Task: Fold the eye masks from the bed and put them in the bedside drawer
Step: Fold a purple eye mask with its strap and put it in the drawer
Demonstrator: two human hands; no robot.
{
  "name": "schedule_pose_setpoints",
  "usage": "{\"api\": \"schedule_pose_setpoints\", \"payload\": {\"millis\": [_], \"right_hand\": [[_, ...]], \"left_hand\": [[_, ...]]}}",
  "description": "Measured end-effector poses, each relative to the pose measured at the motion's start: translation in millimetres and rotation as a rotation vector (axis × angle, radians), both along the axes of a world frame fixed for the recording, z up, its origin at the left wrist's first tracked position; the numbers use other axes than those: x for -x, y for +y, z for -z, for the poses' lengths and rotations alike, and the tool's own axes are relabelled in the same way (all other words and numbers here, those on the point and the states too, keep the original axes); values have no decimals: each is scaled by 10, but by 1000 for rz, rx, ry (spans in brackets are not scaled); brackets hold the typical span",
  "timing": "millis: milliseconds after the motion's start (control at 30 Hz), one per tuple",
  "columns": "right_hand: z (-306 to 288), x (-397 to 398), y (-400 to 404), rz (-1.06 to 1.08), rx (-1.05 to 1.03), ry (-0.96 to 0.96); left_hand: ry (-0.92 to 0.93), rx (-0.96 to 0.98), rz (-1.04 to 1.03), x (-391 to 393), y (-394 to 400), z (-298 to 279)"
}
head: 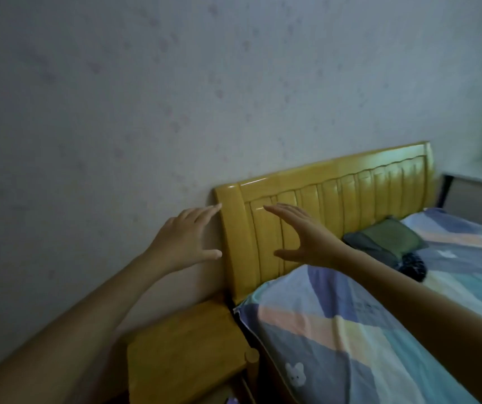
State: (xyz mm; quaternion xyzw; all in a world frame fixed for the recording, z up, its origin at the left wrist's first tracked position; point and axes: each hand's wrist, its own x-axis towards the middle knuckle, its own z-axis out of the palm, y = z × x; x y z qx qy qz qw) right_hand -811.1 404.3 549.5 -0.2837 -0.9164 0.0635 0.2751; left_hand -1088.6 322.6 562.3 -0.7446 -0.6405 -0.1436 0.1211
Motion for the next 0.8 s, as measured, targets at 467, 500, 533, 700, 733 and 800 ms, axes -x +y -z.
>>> {"api": "schedule_pose_setpoints", "payload": {"millis": [467,500,533,700,733,800], "right_hand": [[53,-1654,-2690,709,-27,-129],[29,-1819,-2945,764,-28,-147],[2,-1983,-3210,817,-32,-155],[-134,-2777,-4593,1061,-43,-180],[-165,-2934,-4865,1108,-44,-193],[-221,-3239,-5425,1205,-57,-219]], "left_hand": [[75,-56,674,-1634,-775,-39],[86,-61,727,-1827,-881,-51],[93,-70,778,-2031,-1001,-74],[91,-115,983,-3155,-1766,-182],[97,-127,1014,-3387,-1941,-196],[96,-148,1074,-3855,-2303,-222]]}}
